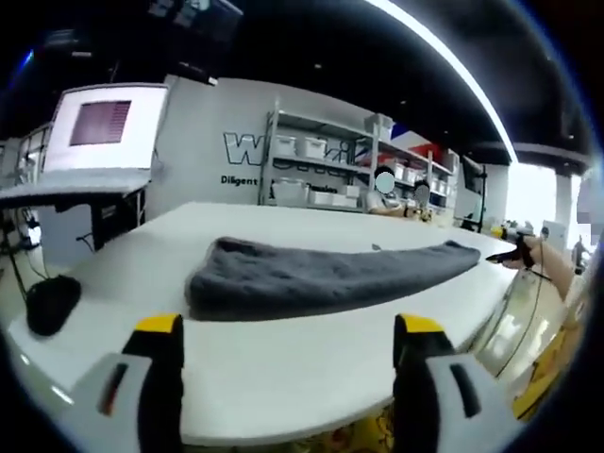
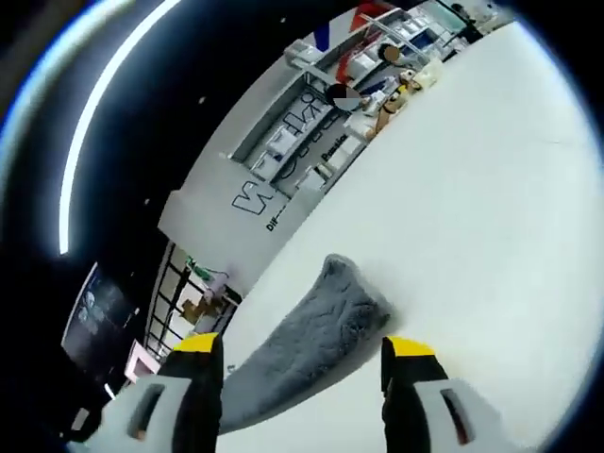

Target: Fold the towel on the table until its edges align and the towel forms a compact rectangular stack.

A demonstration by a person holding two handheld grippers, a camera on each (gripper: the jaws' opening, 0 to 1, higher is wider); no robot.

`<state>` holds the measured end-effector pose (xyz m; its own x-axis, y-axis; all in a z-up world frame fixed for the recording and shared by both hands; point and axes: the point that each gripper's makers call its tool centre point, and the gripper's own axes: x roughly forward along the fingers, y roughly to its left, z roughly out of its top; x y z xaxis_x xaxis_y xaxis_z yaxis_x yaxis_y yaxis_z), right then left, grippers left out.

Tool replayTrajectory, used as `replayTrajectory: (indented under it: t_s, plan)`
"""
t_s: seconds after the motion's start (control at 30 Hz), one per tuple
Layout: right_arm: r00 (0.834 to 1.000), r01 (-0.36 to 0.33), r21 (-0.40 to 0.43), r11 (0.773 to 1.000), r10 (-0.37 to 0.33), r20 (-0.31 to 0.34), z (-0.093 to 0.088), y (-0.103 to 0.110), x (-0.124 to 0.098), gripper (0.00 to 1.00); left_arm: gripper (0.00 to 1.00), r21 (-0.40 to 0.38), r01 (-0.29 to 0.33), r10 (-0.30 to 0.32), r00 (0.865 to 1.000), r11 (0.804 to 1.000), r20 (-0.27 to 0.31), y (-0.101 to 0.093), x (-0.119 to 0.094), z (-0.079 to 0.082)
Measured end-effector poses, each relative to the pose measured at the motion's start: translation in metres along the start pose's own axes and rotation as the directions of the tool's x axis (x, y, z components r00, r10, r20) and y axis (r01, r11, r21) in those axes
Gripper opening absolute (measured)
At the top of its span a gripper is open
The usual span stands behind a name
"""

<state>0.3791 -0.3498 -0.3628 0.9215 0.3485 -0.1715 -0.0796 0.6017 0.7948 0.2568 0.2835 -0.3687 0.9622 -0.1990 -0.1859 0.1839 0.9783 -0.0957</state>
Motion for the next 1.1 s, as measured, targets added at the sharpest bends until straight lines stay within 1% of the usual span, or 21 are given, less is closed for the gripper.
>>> replayTrajectory:
  t_s: [0.03,0.1,0.13,0.2,0.23,0.33,0.53,0.6,0.73,0.87,0.9,1.0,1.1]
  plan:
    - [1.000,0.004,0.013,1.000,-0.004,-0.004,-0.001,-0.001,0.001,0.68,0.97,0.000,0.001,-0.001,1.000,1.000,0.004,-0.001,0.000,0.001]
    - [1.000,0.013,0.063,0.998,-0.013,-0.008,-0.001,-0.006,0.005,0.63,0.97,-0.002,0.004,-0.004,1.000,1.000,0.016,-0.002,0.001,0.004]
    - [1.000,0.015,0.073,0.997,-0.014,-0.009,0.000,-0.007,0.007,0.62,0.97,-0.002,0.006,-0.006,1.000,1.000,0.020,-0.003,0.001,0.005]
    - [1.000,0.023,0.092,0.996,-0.023,0.005,0.006,-0.013,0.008,0.60,0.96,-0.003,0.012,-0.012,1.000,1.000,0.029,-0.006,0.002,0.006]
    - [1.000,0.024,0.094,0.995,-0.025,0.006,0.010,-0.016,0.008,0.59,0.96,-0.005,0.014,-0.014,0.999,1.000,0.030,-0.006,0.003,0.007]
    - [1.000,0.028,0.096,0.995,-0.029,0.009,0.012,-0.017,0.010,0.55,0.96,-0.007,0.017,-0.017,0.999,1.000,0.033,-0.008,0.005,0.007]
    - [0.998,0.056,0.104,0.993,-0.055,-0.010,0.008,-0.020,0.015,0.52,0.96,-0.015,0.027,-0.026,0.999,1.000,0.048,-0.013,0.010,0.009]
    - [0.998,0.064,0.106,0.992,-0.063,-0.011,0.009,-0.023,0.015,0.50,0.95,-0.017,0.031,-0.030,0.998,0.999,0.056,-0.015,0.011,0.011]
    - [0.997,0.082,0.108,0.991,-0.081,-0.011,0.012,-0.029,0.016,0.42,0.95,-0.021,0.037,-0.035,0.997,0.999,0.063,-0.017,0.012,0.011]
    - [0.995,0.098,0.123,0.988,-0.097,-0.016,0.011,-0.034,0.019,0.28,0.95,-0.025,0.039,-0.037,0.997,0.999,0.071,-0.017,0.012,0.012]
    - [0.993,0.122,0.128,0.984,-0.120,-0.020,0.011,-0.039,0.020,0.24,0.95,-0.027,0.039,-0.037,0.997,0.999,0.074,-0.017,0.012,0.012]
    - [0.992,0.126,0.142,0.982,-0.125,-0.012,0.011,-0.041,0.022,0.19,0.95,-0.030,0.039,-0.036,0.996,0.999,0.080,-0.017,0.010,0.012]
    - [0.992,0.126,0.139,0.982,-0.126,-0.010,0.013,-0.043,0.023,0.10,0.94,-0.033,0.039,-0.036,0.996,0.999,0.082,-0.016,0.009,0.012]
